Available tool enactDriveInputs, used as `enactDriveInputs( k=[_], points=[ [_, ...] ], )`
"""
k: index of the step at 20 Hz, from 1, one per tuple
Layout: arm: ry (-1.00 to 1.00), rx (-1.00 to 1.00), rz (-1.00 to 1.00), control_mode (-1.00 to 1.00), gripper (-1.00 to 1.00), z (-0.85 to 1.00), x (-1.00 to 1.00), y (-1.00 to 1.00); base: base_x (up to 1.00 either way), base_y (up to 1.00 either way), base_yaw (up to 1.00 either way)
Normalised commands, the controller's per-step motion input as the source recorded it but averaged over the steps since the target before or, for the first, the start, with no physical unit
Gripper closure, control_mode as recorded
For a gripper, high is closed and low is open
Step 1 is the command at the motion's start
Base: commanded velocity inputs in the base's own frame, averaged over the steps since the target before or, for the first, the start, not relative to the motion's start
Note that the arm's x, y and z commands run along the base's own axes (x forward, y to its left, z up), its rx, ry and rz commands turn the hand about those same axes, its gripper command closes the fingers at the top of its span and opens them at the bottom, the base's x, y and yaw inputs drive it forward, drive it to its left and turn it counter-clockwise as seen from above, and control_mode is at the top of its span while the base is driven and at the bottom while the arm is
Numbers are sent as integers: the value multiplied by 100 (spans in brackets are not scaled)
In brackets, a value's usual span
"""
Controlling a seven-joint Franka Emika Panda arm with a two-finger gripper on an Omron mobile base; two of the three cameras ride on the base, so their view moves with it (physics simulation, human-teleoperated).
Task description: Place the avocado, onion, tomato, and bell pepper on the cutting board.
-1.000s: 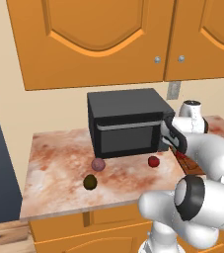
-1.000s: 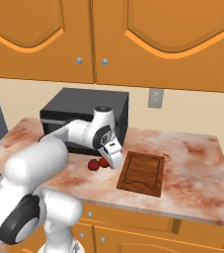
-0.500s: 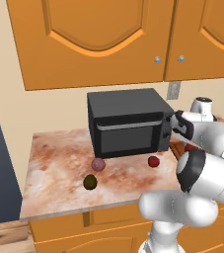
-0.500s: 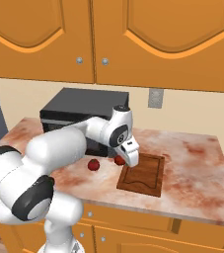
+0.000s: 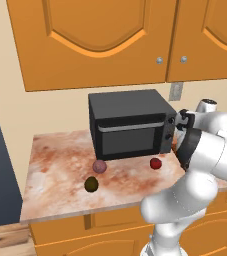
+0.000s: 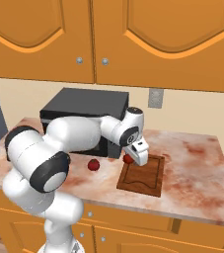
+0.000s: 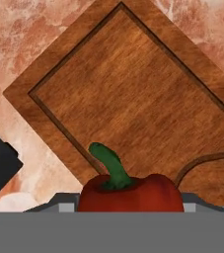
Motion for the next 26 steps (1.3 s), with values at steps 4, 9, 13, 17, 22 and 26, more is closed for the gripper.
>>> enactDriveInputs(
  k=[4,9,13,17,22,26],
  points=[
    [0,1,3,-100,100,-21,25,0,0,0,0],
    [0,0,1,-100,100,-24,27,2,0,0,0],
    [0,3,1,-100,100,-22,15,0,0,0,0],
    [0,2,0,-100,100,-21,12,0,0,0,0],
    [0,0,0,-100,-100,-9,12,9,0,0,0],
    [0,0,0,-100,-100,17,0,8,0,0,0]
  ],
)
